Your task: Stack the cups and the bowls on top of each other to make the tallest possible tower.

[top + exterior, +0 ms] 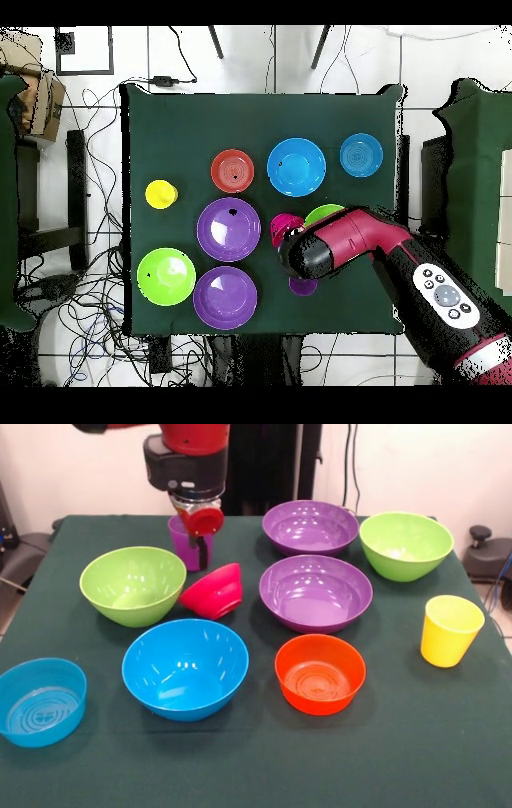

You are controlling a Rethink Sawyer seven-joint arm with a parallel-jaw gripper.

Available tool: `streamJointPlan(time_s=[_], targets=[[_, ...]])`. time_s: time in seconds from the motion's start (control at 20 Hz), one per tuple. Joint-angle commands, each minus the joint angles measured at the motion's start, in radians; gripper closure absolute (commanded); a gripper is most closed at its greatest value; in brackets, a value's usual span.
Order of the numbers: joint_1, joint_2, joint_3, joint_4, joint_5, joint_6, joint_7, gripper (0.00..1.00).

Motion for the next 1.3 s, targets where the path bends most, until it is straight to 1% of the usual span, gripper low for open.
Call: streamJointPlan(time_s=[0.05, 0.25, 0.4, 0.6, 1.0, 1.15, 1.3], targets=[[0.055, -0.072, 0.032, 0.052, 0.040, 0.017, -0.085, 0.00], [0.068, -0.075, 0.025, 0.059, 0.041, 0.005, -0.077, 0.00], [0.053, -0.084, 0.045, 0.056, 0.070, 0.002, -0.103, 0.00], [0.037, -0.083, 0.072, 0.046, 0.104, -0.015, -0.112, 0.00], [0.024, -0.064, 0.112, 0.035, 0.120, -0.031, -0.142, 0.00], [0.033, -0.062, 0.117, 0.023, 0.136, -0.031, -0.105, 0.00], [0.060, -0.056, 0.095, -0.017, 0.159, -0.054, 0.012, 0.00]])
